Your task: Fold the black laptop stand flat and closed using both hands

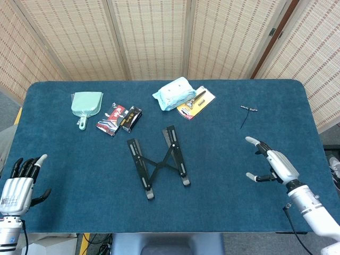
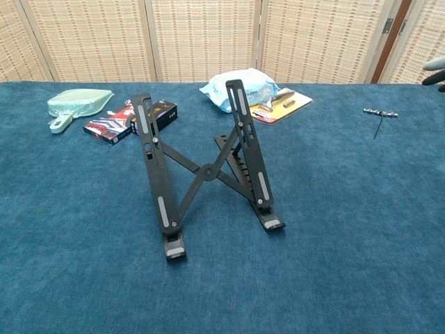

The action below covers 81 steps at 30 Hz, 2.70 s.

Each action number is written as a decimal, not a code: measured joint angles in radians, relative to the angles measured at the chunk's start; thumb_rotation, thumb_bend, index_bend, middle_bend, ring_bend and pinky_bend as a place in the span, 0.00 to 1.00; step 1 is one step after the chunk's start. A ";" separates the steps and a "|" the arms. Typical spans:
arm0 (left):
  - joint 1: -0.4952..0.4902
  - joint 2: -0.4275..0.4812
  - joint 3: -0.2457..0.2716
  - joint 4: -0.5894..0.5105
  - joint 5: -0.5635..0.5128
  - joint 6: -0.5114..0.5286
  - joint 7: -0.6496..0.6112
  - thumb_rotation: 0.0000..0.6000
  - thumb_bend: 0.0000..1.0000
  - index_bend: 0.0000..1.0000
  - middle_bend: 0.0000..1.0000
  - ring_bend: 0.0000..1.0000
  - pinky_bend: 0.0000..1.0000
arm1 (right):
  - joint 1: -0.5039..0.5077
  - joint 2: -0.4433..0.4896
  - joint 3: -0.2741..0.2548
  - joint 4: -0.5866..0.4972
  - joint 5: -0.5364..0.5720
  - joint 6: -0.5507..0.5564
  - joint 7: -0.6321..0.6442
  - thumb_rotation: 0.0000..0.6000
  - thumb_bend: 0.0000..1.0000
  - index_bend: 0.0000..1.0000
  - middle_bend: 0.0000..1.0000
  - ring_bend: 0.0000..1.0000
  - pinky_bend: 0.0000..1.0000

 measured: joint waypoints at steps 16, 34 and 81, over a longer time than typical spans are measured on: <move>-0.003 0.001 0.005 0.001 -0.002 -0.009 -0.003 1.00 0.21 0.08 0.14 0.11 0.01 | 0.280 -0.165 0.021 0.169 -0.084 -0.228 0.521 1.00 0.18 0.00 0.00 0.00 0.17; -0.001 0.007 0.012 -0.012 0.008 -0.005 0.003 1.00 0.21 0.08 0.14 0.11 0.01 | 0.443 -0.356 0.056 0.348 -0.033 -0.294 0.704 1.00 0.19 0.00 0.03 0.00 0.17; -0.012 0.017 0.018 -0.028 0.014 -0.030 0.004 1.00 0.21 0.08 0.14 0.11 0.01 | 0.432 -0.373 -0.081 0.309 -0.170 -0.021 0.989 1.00 0.22 0.06 0.27 0.18 0.27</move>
